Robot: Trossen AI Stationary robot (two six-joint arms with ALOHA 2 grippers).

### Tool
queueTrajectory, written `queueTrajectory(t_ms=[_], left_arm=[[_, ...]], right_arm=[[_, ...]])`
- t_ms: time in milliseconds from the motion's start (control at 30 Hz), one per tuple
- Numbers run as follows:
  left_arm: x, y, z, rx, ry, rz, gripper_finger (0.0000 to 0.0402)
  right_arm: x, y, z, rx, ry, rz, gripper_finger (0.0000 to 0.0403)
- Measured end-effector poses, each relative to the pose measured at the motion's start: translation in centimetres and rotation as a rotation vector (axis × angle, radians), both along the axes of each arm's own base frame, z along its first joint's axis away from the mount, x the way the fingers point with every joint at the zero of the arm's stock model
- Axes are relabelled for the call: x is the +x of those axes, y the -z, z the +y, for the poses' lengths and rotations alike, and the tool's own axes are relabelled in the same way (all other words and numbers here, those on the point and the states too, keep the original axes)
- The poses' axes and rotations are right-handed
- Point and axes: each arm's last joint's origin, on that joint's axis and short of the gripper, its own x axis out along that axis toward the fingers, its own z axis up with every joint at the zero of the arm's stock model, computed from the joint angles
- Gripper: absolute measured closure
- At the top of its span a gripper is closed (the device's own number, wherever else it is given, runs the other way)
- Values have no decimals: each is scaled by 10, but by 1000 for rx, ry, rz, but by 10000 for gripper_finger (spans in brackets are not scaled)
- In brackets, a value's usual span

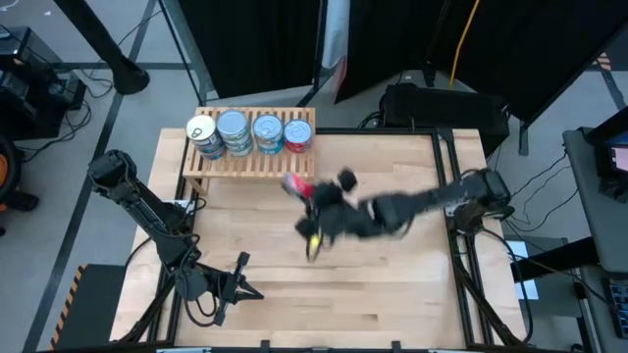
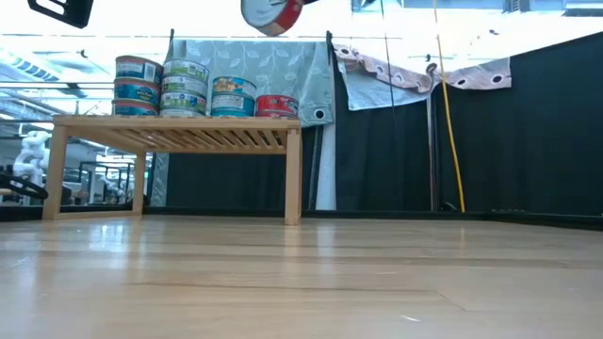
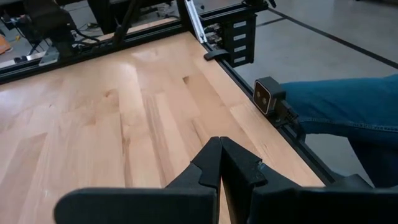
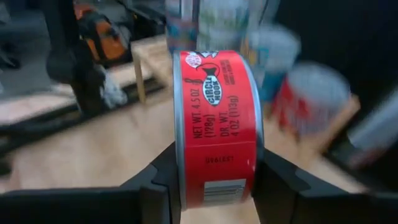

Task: Stack canned seafood by type on shelf
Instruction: Stack the red can on top of the other red can

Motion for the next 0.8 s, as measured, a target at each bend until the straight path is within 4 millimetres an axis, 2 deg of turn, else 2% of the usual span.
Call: queueTrajectory(t_ms=[167,267,367,533,633,800], left_arm=[[0,2,1,24,-23,6,391],[0,4,4,73,-84,8,391],[2,6,9,114,-157,2,391],[7,6,16,140,-200,-3,391],[9,6,17,140,-207,-3,391],[7,7,15,115,-199,8,391]], right_arm=[[1,-34,-74,-13,-33,-74,270],[2,-40,-118,37,-37,-140,270],[2,-42,-154,103,-51,-209,270],[0,-39,-197,172,-19,-291,270],[1,-33,-216,221,-17,-314,270],[2,-24,-224,287,-35,-295,270]])
